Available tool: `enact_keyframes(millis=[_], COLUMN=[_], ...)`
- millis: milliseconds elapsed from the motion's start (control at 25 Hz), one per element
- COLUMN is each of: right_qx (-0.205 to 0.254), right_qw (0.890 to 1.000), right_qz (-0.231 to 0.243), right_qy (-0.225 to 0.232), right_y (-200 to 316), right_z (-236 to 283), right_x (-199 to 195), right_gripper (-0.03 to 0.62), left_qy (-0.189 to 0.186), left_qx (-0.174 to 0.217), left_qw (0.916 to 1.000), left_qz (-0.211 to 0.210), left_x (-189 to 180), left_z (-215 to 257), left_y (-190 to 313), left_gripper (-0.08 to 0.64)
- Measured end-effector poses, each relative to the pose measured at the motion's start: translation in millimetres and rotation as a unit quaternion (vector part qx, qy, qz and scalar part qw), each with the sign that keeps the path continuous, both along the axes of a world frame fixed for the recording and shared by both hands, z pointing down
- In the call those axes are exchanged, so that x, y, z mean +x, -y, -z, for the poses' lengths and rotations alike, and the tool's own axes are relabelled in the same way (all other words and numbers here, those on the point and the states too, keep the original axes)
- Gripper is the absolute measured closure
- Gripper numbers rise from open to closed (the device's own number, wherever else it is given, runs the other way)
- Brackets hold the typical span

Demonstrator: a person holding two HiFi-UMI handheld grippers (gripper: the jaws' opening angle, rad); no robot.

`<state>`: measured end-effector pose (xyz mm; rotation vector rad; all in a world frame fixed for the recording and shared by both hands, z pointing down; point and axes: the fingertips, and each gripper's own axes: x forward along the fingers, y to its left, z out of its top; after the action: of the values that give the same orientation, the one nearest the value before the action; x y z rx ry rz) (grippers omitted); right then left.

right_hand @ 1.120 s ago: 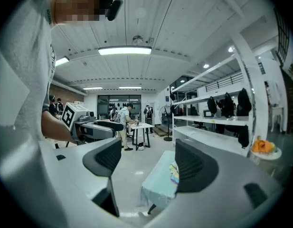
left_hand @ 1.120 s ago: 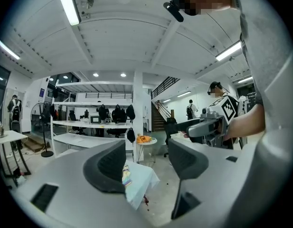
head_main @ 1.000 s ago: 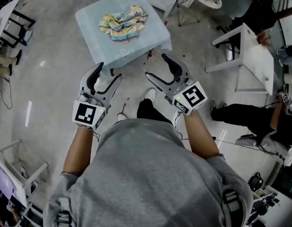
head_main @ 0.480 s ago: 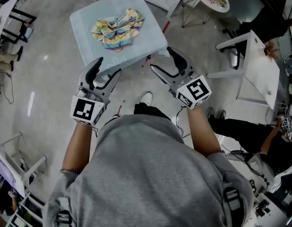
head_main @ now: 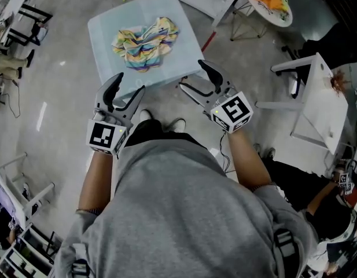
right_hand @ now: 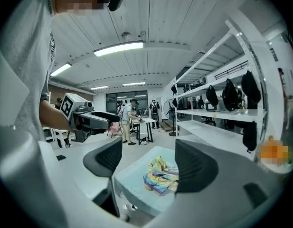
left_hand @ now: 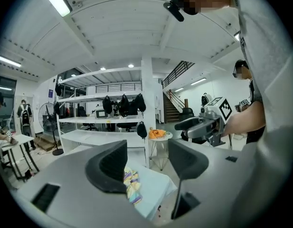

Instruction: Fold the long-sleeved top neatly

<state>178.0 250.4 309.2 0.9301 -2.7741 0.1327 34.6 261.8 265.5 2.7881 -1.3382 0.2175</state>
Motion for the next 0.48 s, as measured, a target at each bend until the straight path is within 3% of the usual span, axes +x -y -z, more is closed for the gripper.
enact_keyframes(millis=[480], right_qx=[-0.02], right_qw=[0.999], right_qz=[0.016], right_qy=[-0.034], right_y=[113.4], right_z=[-19.8], right_x=[-31.3], right_gripper=[0.241], left_qy=[-0.009], left_qx=[-0.012], left_qw=[0.9995], left_qz=[-0.026], left_x=[-9.7], left_z=[-34.4], left_y=[122.8], left_gripper=[0.275])
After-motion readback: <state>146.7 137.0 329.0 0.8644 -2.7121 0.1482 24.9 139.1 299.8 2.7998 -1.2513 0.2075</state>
